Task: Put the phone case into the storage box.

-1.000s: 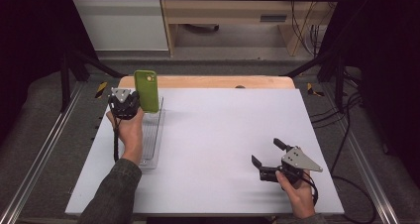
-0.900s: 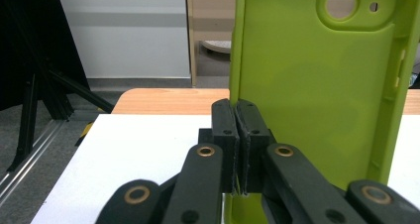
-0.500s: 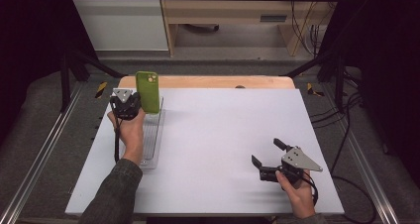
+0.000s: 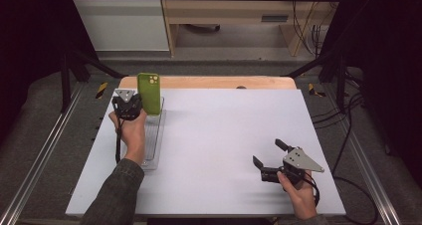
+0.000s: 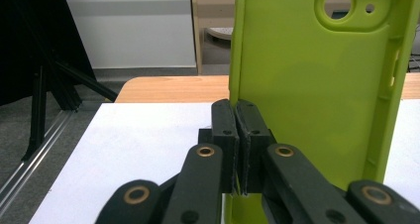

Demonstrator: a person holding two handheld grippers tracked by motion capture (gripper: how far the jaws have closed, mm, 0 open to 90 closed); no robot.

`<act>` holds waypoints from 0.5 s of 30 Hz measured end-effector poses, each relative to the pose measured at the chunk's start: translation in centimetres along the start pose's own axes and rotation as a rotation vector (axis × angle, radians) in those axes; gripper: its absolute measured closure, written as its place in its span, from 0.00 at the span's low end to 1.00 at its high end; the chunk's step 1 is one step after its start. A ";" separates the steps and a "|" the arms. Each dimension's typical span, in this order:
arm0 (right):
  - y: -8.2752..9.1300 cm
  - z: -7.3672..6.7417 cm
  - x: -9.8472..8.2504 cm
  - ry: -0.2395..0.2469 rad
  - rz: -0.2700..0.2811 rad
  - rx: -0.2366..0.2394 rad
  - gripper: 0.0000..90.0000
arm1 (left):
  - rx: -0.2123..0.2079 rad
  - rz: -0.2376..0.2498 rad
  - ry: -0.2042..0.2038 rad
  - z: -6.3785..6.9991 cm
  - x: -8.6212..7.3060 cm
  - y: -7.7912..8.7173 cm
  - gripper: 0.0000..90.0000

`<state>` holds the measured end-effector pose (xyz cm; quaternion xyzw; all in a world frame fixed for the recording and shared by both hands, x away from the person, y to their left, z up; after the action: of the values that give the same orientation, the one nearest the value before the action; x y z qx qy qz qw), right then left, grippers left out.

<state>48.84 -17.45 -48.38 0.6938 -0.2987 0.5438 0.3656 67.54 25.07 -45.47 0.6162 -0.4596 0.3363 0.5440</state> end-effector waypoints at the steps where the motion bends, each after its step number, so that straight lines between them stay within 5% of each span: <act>1: 0.0 0.0 0.0 -0.002 0.000 0.001 0.03 | 0.000 0.001 0.001 0.0 0.0 0.0 0.97; 15: 0.0 0.0 0.0 -0.007 0.000 0.000 0.03 | 0.007 -0.001 0.026 -0.2 0.5 -0.3 0.97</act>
<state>48.82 -17.49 -48.36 0.6957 -0.2998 0.5414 0.3647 68.05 25.17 -45.13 0.6140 -0.4509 0.3454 0.5481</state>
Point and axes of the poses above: each handheld gripper's, and its own axes: y roughly backward along the jaws, x roughly out of its top, z roughly to its right, the point moved 9 cm from there along -y, roughly forward along the jaws, and after that the axes turned 9 degrees about -y, right-handed, at the moved point
